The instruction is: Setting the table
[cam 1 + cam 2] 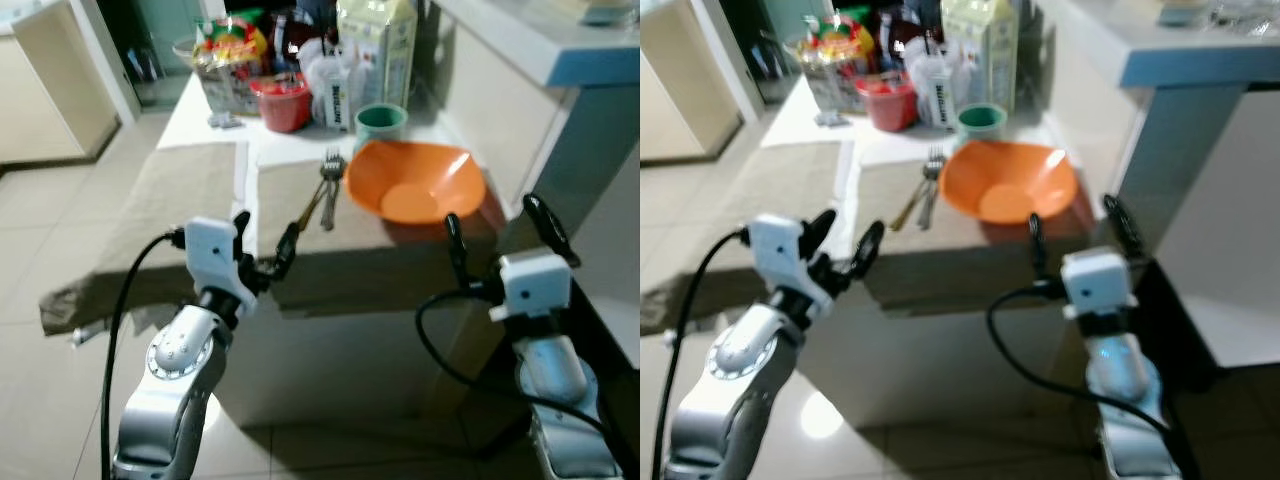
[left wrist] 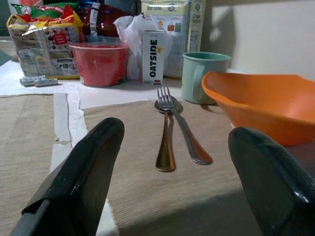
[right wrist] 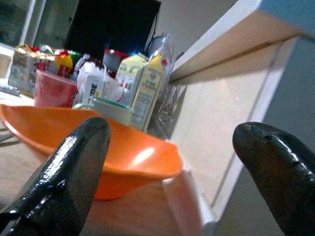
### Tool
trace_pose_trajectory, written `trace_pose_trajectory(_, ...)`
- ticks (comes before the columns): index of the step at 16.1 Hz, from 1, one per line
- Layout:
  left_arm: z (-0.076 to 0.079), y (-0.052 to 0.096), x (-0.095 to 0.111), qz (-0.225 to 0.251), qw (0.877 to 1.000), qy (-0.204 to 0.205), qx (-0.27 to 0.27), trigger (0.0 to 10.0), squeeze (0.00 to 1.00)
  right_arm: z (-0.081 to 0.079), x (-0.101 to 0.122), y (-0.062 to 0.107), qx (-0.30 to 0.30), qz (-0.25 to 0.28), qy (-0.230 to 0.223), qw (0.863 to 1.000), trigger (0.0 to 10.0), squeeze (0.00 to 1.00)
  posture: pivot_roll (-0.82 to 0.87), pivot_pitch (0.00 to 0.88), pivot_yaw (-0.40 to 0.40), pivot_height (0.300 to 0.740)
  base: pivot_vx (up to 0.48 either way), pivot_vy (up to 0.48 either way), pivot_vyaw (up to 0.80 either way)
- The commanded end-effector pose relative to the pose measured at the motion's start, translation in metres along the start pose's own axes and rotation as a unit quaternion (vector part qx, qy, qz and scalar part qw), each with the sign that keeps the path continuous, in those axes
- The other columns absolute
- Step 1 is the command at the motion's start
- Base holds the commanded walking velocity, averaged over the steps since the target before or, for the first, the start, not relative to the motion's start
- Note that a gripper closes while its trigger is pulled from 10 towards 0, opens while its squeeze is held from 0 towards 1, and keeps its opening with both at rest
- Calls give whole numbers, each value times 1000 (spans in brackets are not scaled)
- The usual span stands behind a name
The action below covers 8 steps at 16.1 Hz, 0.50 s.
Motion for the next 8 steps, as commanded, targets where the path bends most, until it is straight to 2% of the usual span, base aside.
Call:
trace_pose_trajectory(1,0,-1,5,9,1000,1,3,10000,0,0,2,-4,0,8,4,1000,10000,0,-168,0,99,740,0,0,0)
trace_pose_trajectory(3,0,-1,4,7,1000,0,3,10000,0,-3,4,-5,4,14,3,1000,10000,0,-163,0,100,740,0,0,0)
trace_pose_trajectory(5,-1,-4,-1,-23,1000,4,-5,10000,0,-4,7,-5,3,19,0,1000,10000,0,-161,0,102,740,0,0,0)
trace_pose_trajectory(6,-9,-15,-5,-56,998,30,7,10000,0,-4,9,-6,0,22,-2,1000,10000,0,-165,0,106,740,0,0,0)
trace_pose_trajectory(8,-11,-19,-3,-60,997,46,6,10000,0,-4,10,-7,-1,24,-2,1000,10000,0,-168,0,111,740,0,0,0)
Point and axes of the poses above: a point about 5 cm out from each wrist's last joint towards the gripper, its own y axis pointing back from the gripper into the wrist, its own x axis along the axis of the wrist's last joint, z = x × y, the point moved 4 cm from there along -y, pointing out of the wrist towards the gripper, and after that the axes turned 11 degrees about y, right-handed, at the moved point
